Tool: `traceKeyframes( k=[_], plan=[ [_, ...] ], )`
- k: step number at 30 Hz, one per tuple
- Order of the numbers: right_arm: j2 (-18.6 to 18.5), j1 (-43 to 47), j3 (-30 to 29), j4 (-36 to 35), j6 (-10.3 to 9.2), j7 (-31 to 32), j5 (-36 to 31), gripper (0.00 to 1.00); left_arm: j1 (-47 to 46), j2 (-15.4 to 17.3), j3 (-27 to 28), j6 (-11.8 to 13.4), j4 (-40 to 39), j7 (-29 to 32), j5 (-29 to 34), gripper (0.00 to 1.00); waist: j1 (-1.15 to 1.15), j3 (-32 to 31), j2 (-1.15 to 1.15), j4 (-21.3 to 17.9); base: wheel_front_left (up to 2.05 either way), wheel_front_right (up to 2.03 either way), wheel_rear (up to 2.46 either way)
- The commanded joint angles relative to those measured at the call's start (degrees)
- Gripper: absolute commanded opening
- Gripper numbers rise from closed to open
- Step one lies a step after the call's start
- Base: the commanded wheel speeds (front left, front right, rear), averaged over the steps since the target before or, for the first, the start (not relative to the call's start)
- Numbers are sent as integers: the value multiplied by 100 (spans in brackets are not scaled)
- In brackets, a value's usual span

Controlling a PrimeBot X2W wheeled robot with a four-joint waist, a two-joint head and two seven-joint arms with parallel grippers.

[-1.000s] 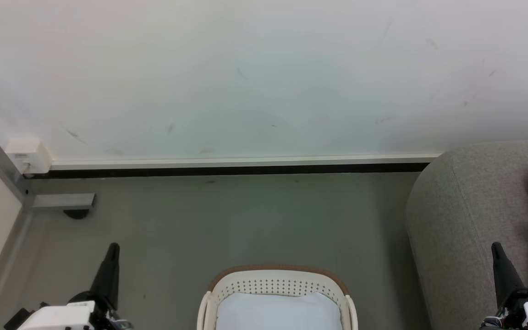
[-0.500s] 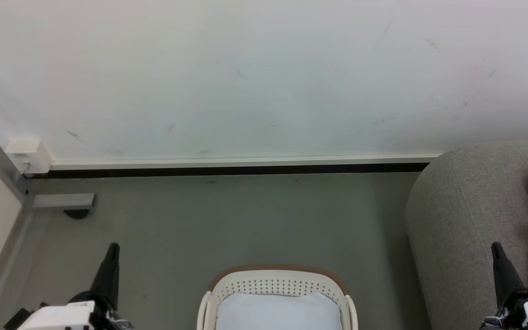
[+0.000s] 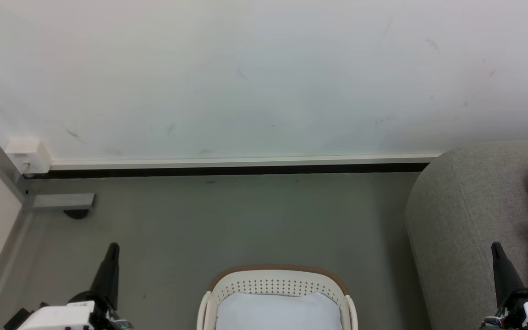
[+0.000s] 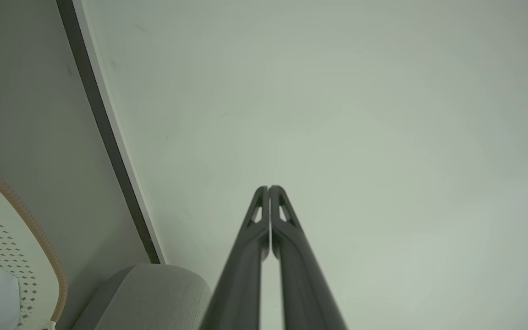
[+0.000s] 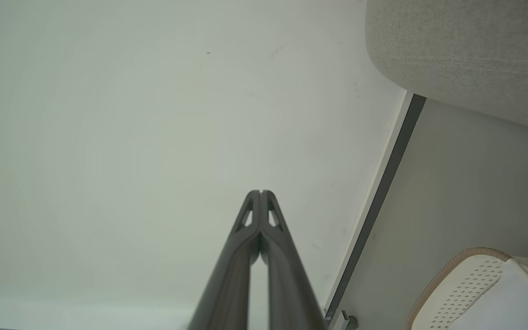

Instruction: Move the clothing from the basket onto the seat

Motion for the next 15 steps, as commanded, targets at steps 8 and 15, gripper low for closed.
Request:
traceKeyframes(
  k=[8,15],
  plan=[
    [-4,-18,-20,-18,-12,21,11,0,55,7,22,-26,-15,17,-17,0,0,0,0,0,0,0,0],
    [-4,-18,-19,-19,-12,21,11,0,55,5,24,-26,-15,20,-15,0,0,0,0,0,0,0,0]
  ],
)
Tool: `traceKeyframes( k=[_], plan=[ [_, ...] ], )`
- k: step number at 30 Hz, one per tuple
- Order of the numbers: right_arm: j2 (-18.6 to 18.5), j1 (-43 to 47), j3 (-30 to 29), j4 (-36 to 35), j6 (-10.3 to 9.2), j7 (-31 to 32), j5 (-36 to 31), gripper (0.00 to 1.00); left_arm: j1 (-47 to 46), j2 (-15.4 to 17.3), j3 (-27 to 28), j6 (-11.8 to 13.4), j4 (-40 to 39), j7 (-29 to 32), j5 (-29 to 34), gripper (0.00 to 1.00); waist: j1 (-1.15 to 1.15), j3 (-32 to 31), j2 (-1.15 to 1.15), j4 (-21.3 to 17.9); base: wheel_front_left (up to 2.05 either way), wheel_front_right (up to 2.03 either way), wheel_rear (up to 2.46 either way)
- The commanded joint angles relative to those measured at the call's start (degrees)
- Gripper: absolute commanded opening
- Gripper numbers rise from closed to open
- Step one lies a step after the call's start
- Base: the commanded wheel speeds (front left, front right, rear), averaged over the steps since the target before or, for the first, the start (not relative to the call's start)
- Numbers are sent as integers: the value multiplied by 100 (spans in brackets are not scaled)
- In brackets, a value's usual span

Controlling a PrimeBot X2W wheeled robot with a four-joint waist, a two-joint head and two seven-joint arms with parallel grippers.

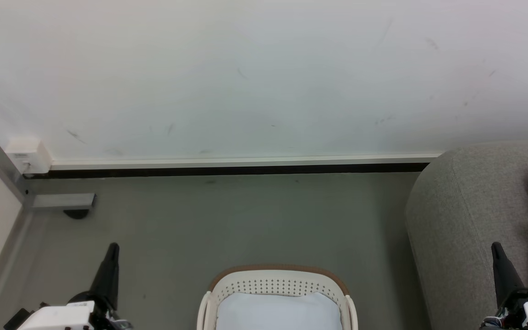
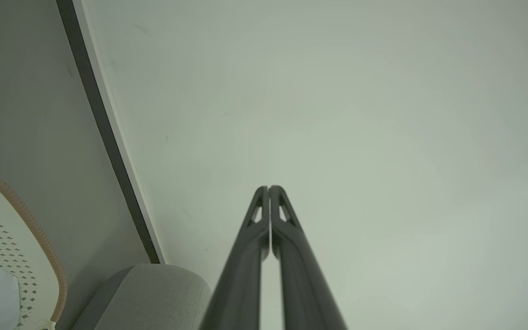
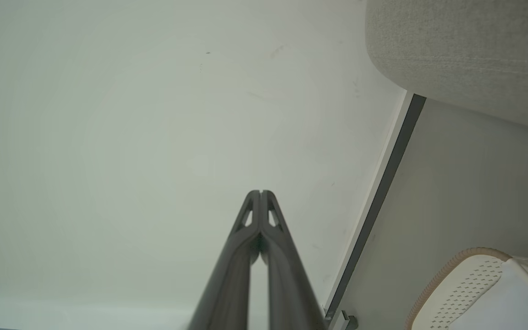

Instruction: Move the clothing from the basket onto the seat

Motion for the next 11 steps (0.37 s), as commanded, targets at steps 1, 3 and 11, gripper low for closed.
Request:
traceKeyframes(
  k=[1,3,11],
  plan=[
    [-4,-18,-19,-19,-12,21,11,0,55,7,21,-26,-15,19,-14,0,0,0,0,0,0,0,0],
    [-4,-18,-19,-19,-12,21,12,0,55,7,22,-26,-15,19,-14,0,0,0,0,0,0,0,0],
    [-5,-18,-19,-19,-12,21,12,0,55,5,24,-26,-15,21,-12,0,0,0,0,0,0,0,0]
  ],
)
